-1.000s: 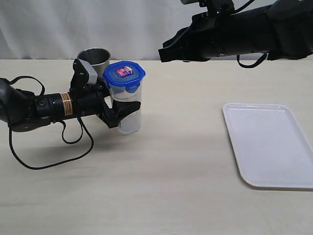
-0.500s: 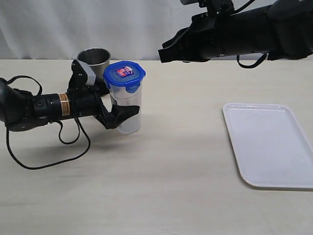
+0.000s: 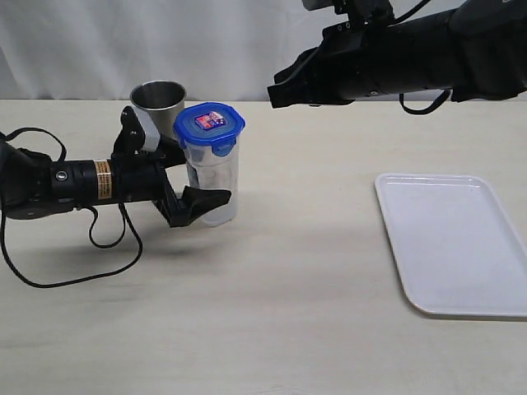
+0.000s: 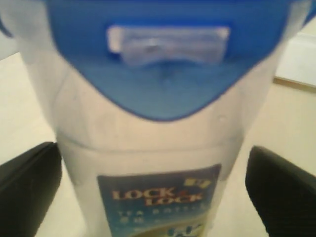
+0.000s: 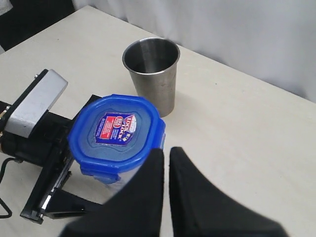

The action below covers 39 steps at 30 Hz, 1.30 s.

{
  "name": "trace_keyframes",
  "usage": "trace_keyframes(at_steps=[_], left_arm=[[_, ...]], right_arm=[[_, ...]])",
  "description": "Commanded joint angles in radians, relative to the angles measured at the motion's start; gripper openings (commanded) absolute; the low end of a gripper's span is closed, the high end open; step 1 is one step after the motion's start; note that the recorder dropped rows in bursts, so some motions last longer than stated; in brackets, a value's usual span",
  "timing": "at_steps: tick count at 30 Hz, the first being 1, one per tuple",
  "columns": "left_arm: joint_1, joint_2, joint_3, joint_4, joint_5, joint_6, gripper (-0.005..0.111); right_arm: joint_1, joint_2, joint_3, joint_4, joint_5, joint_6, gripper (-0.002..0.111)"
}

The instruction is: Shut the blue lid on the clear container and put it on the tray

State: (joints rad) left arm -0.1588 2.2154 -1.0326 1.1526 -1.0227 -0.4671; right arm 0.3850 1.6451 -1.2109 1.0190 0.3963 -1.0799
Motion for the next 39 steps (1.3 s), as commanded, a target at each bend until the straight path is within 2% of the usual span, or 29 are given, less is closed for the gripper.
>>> trace_keyframes(at_steps=[1,6,15,22,29,33,39], left_arm=[[0.032,-0.011,-0.008,0.030,-0.008,-0.014,0.105],[0.067,-0.042,-0.008,0.096,-0.008,-0.080,0.105],[0.125,-0.058,-0.008,0.177,-0.010,-0.103,0.105],[0.134,-0.096,-0.006,0.200,-0.004,-0.139,0.105],[0.134,-0.157,0.016,0.203,0.129,-0.141,0.105],[0.134,-0.197,0.034,0.208,0.152,-0.143,0.105],[0.134,-0.217,0.055,0.225,0.110,-0.143,0.105]], right_arm=[[-0.001,-0.007,0.002,-0.015,0.015,0.000,0.005],[-0.001,-0.007,0.002,-0.015,0.015,0.000,0.005],[-0.001,-0.007,0.002,-0.019,0.016,0.000,0.005],[-0.001,-0.007,0.002,-0.044,0.016,0.001,0.005],[-0.001,-0.007,0.002,-0.052,0.000,0.003,0.005],[-0.001,-0.007,0.002,-0.064,-0.005,0.003,0.005],[-0.001,-0.007,0.002,-0.071,-0.005,0.003,0.005]])
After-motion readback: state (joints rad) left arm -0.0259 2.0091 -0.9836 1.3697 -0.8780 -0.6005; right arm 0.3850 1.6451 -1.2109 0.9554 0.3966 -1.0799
